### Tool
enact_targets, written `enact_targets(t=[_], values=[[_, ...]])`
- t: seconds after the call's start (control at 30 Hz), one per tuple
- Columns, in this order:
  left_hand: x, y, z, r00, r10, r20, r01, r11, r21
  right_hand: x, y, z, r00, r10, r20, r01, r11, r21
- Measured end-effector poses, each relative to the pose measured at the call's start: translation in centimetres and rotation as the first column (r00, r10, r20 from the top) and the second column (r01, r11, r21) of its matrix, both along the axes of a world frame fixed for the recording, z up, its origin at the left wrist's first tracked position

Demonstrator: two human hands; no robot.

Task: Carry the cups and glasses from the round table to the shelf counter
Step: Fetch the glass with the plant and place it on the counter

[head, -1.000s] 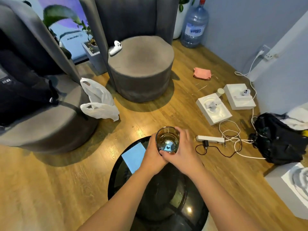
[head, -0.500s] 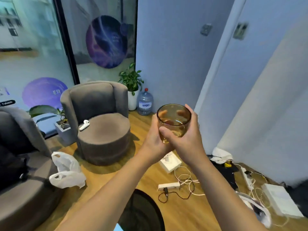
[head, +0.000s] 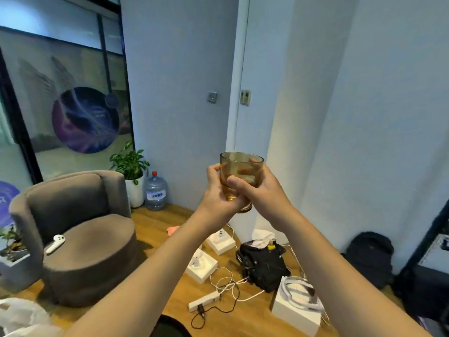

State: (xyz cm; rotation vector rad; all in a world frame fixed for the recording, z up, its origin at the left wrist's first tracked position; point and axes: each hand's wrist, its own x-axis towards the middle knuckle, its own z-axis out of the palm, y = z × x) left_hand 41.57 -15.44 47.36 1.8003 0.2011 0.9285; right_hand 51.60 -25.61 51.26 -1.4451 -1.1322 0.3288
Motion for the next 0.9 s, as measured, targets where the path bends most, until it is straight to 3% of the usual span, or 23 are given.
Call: enact_targets(t=[0.2, 0.5, 0.67, 0.9], values=[[2.3, -2.3, -1.2, 0.988, -0.129, -0.08, 0.129, 0.992, -0.009, -0.3, -4.2, -0.7, 0.981, -0.194, 0.0, 0.194, 0.981, 0.002], [5.1, -9.0, -0.5, 0.909, -0.413, -0.065, 0.412, 0.911, -0.025, -0.9, -13.5, -0.8, 0.925, -0.376, 0.049, 0.376, 0.927, 0.017], [8.1, -17.5, -1.5, 0.778, -0.628, -0.018, 0.626, 0.778, -0.047, -1.1, -22.8, -1.3, 0.812, -0.579, 0.078, 0.58, 0.814, 0.001], [10.5, -33.6, -0.6, 0.49, -0.869, -0.073, 0.872, 0.488, 0.04, -3.9, -38.8, -0.9, 0.565, -0.824, 0.043, 0.822, 0.566, 0.059]])
